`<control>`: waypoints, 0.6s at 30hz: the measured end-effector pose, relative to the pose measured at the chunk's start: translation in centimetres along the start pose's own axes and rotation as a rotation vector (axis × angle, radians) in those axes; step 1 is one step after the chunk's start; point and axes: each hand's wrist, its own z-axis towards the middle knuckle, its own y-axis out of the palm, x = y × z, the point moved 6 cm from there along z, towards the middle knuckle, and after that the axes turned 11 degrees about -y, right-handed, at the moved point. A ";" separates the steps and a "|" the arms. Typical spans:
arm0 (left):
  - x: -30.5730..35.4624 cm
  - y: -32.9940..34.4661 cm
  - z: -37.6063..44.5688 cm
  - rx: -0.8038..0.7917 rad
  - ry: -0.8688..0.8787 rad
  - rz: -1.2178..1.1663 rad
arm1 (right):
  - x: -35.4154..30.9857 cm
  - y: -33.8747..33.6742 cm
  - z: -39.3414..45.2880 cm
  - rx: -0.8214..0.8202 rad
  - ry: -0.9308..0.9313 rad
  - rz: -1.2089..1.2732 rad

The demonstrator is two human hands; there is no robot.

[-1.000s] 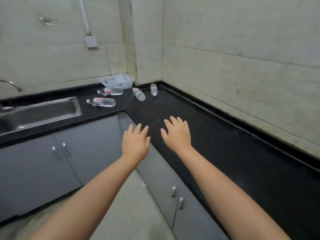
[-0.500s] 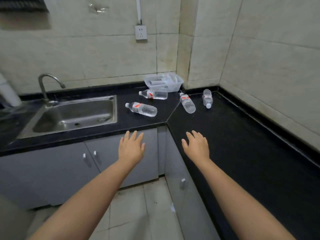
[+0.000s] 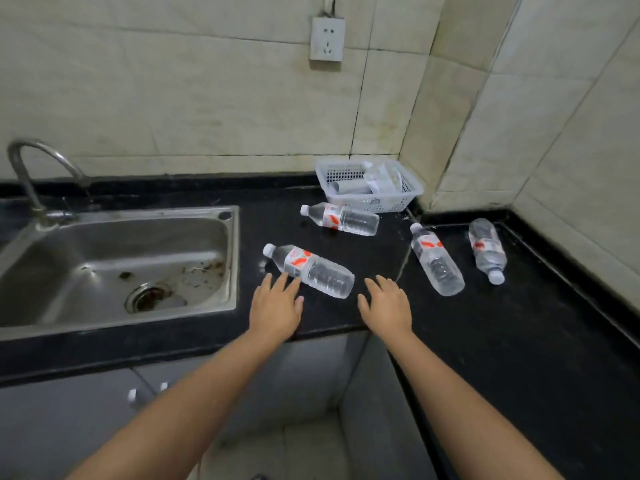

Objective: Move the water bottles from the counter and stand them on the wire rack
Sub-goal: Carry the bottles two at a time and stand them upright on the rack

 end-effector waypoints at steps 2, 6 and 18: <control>0.6 0.8 3.7 -0.016 0.051 0.006 | 1.3 0.4 3.1 -0.008 0.058 -0.005; 3.2 3.0 9.6 -0.073 0.170 -0.056 | 3.9 1.2 7.5 -0.015 0.133 -0.003; 5.3 7.2 17.1 0.063 0.534 -0.193 | 7.8 4.3 26.4 -0.121 -0.080 -0.079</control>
